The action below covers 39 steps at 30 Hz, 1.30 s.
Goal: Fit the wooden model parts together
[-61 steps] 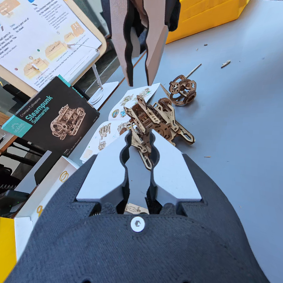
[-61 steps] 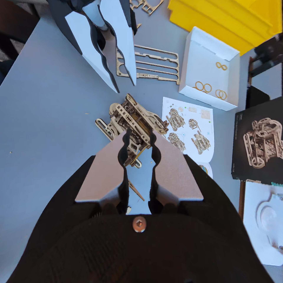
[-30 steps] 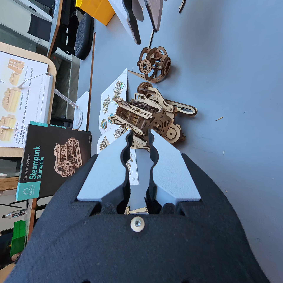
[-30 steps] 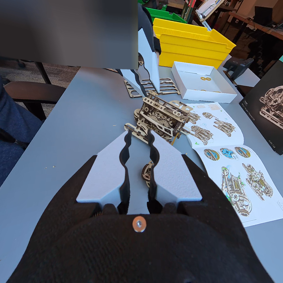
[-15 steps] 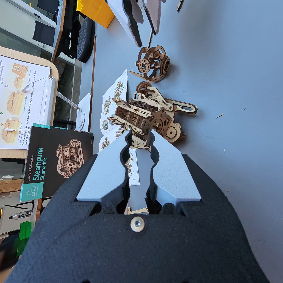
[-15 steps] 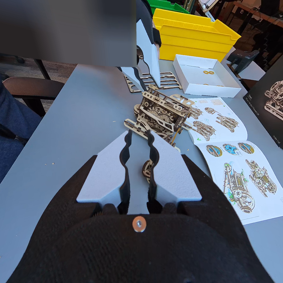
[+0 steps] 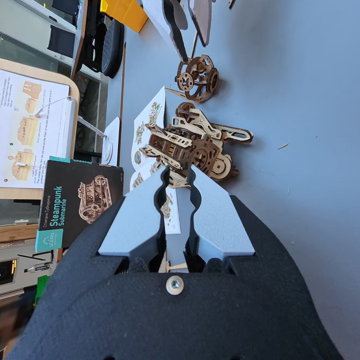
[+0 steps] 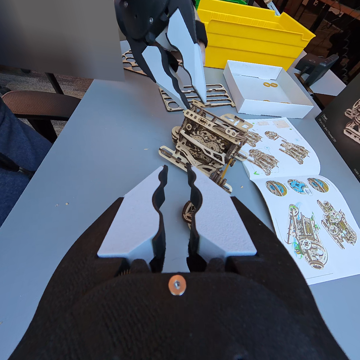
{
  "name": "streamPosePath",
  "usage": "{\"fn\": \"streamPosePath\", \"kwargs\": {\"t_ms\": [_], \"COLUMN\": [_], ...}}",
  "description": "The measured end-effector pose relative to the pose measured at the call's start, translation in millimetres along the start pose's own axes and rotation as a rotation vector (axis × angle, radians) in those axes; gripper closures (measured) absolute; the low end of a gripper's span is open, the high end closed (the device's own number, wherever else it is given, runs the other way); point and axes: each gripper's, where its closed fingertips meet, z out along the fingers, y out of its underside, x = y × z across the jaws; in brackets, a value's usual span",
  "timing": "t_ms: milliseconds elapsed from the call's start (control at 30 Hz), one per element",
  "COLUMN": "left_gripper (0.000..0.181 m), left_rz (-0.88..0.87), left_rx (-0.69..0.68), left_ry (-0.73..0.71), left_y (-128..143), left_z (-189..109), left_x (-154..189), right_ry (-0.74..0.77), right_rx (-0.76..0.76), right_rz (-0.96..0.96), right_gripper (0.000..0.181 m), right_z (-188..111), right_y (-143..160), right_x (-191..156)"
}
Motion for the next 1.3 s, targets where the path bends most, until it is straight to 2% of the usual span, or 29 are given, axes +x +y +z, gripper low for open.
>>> {"fn": "streamPosePath", "kwargs": {"t_ms": [1300], "left_gripper": [0.166], "left_rz": [-0.043], "left_rx": [0.005], "left_ry": [0.058], "left_y": [-2.0], "left_z": [-1.3], "left_x": [0.3], "right_ry": [0.005], "right_rx": [-0.014], "right_rz": [-0.012], "right_gripper": [0.163], "right_z": [-3.1], "right_y": [1.1], "right_x": [0.2]}}
